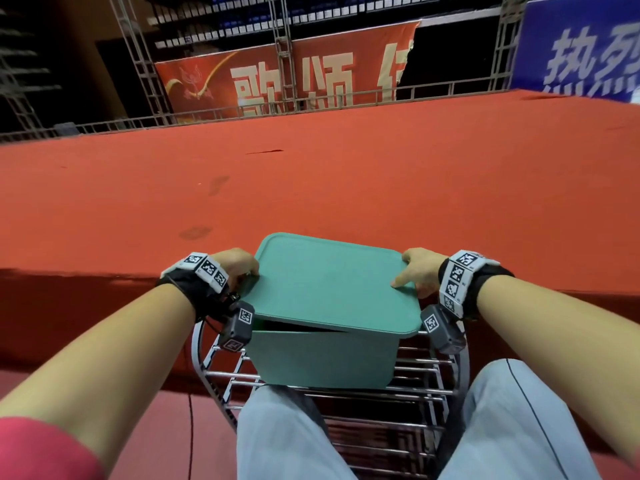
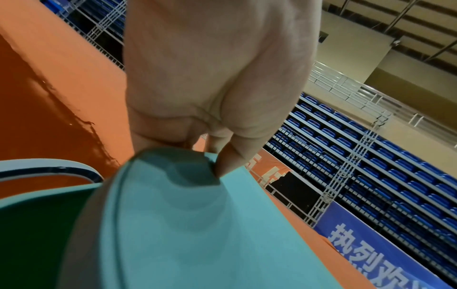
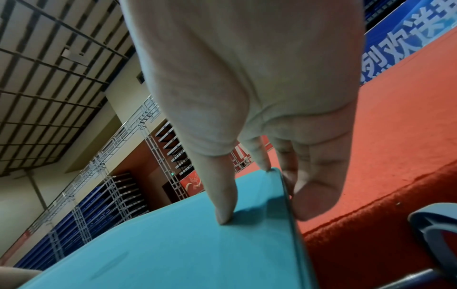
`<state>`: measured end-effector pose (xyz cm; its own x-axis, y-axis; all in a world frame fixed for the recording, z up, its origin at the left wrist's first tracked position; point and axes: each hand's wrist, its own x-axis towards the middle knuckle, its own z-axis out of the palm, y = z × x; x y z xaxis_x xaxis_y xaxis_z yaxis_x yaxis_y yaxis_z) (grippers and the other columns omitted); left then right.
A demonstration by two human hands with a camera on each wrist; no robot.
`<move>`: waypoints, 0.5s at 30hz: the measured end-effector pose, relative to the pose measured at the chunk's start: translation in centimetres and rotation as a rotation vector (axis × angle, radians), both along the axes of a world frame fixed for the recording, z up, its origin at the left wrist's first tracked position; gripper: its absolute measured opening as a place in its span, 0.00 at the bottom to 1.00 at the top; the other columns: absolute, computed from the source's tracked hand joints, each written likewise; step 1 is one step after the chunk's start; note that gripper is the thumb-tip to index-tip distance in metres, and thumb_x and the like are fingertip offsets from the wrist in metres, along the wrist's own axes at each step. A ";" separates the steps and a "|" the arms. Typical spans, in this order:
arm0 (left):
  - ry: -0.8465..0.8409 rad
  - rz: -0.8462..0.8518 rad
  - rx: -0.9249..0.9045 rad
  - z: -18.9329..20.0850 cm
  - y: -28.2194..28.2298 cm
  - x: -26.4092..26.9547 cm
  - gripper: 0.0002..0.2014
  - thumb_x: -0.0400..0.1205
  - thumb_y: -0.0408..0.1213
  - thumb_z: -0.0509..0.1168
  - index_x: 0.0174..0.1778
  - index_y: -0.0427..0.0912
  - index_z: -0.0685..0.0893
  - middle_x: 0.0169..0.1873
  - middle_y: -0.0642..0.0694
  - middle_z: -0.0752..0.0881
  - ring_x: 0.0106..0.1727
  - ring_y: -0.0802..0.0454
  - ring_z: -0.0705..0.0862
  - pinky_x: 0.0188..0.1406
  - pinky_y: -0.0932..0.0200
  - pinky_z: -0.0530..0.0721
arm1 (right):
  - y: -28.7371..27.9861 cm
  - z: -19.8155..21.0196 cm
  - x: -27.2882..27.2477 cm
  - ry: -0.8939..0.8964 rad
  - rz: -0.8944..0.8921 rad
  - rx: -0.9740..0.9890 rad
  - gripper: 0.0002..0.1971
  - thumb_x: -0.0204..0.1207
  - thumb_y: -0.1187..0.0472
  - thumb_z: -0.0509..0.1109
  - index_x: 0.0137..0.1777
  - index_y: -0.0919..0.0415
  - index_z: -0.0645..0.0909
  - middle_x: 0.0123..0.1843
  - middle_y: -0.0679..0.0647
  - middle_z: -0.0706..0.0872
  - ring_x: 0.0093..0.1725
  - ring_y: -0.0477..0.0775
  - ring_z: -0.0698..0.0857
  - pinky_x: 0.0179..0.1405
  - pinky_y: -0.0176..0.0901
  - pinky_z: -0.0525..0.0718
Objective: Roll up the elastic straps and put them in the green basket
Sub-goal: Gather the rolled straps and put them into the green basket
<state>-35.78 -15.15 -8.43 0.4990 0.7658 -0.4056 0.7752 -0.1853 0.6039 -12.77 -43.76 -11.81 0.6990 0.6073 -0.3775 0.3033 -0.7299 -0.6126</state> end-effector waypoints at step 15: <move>0.057 -0.128 0.108 -2.5 2.6 -2.7 0.14 0.83 0.29 0.69 0.64 0.31 0.84 0.59 0.32 0.87 0.60 0.36 0.86 0.56 0.46 0.82 | 1.7 2.2 -3.9 -0.116 0.063 -0.015 0.21 0.72 0.66 0.80 0.62 0.66 0.78 0.58 0.63 0.85 0.58 0.65 0.87 0.53 0.67 0.89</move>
